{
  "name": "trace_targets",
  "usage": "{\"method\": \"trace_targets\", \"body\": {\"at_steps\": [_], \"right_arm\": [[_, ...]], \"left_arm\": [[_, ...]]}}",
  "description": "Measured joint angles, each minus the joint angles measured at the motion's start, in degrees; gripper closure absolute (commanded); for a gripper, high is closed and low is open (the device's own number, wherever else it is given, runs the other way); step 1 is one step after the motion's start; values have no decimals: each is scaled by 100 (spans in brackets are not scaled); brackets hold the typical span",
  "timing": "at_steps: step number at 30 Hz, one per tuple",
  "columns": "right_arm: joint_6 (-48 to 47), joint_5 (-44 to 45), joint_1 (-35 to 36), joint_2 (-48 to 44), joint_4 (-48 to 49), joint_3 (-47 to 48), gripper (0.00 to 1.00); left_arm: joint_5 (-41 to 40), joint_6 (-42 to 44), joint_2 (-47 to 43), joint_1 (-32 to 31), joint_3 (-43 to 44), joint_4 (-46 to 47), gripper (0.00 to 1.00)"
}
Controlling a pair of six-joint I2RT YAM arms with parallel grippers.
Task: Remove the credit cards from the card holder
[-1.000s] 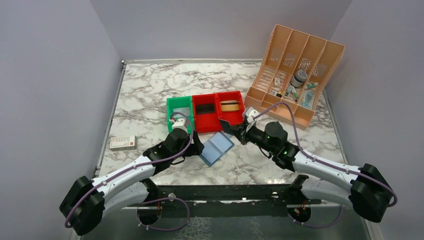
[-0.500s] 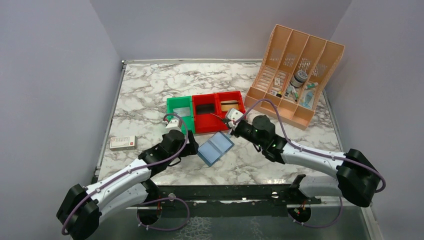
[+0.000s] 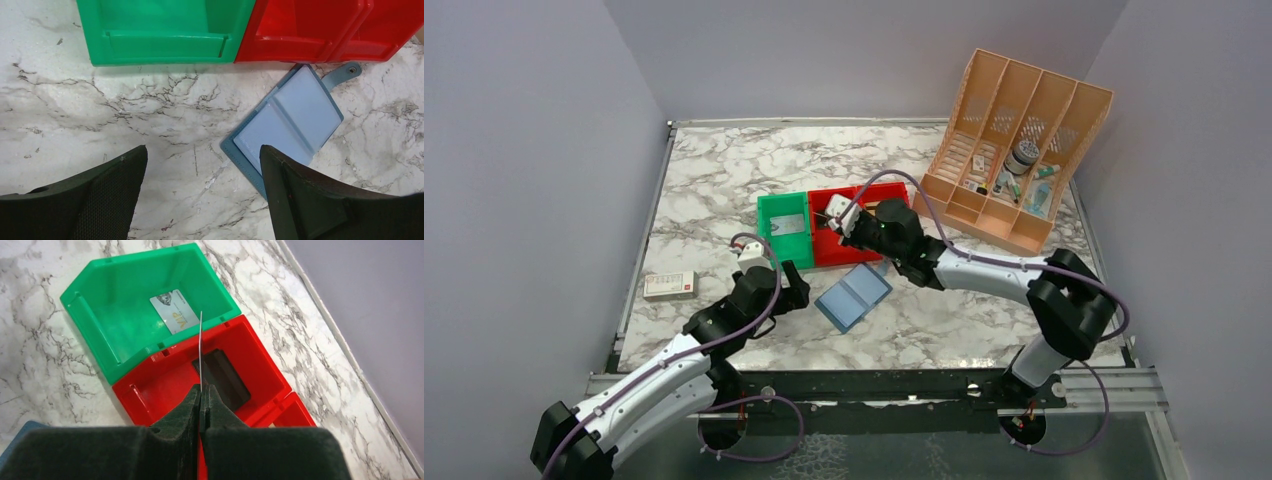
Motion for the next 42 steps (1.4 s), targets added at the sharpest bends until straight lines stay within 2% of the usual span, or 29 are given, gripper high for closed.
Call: {"method": "trace_targets", "body": {"at_steps": [8,21,26,31,37,41,42], "right_arm": [[-409,444,9,977,-256,658,99],[-1934,1530,11,2074,-48,1152,99],[-2457,1648,11,2398,103,1357,99],[-2815,1617,11,2629,120,1617,98],[-2975,1530,9,2898,125,1773,91],[-3016,1408,11,2979,20,1794,78],[-3016,1377,11,2981,-24,1797,73]], "left_arm": [[-20,9,-55,24,-17,-131,13],[-13,24,192,35,-17,-136,12],[-17,-4,160,39,-17,-142,12],[-26,-55,-247,39,-17,-144,12],[-111,-92,-470,61,-17,-188,12],[-149,-105,-468,61,-17,-254,12],[-151,-111,-457,61,-17,-269,12]]}}
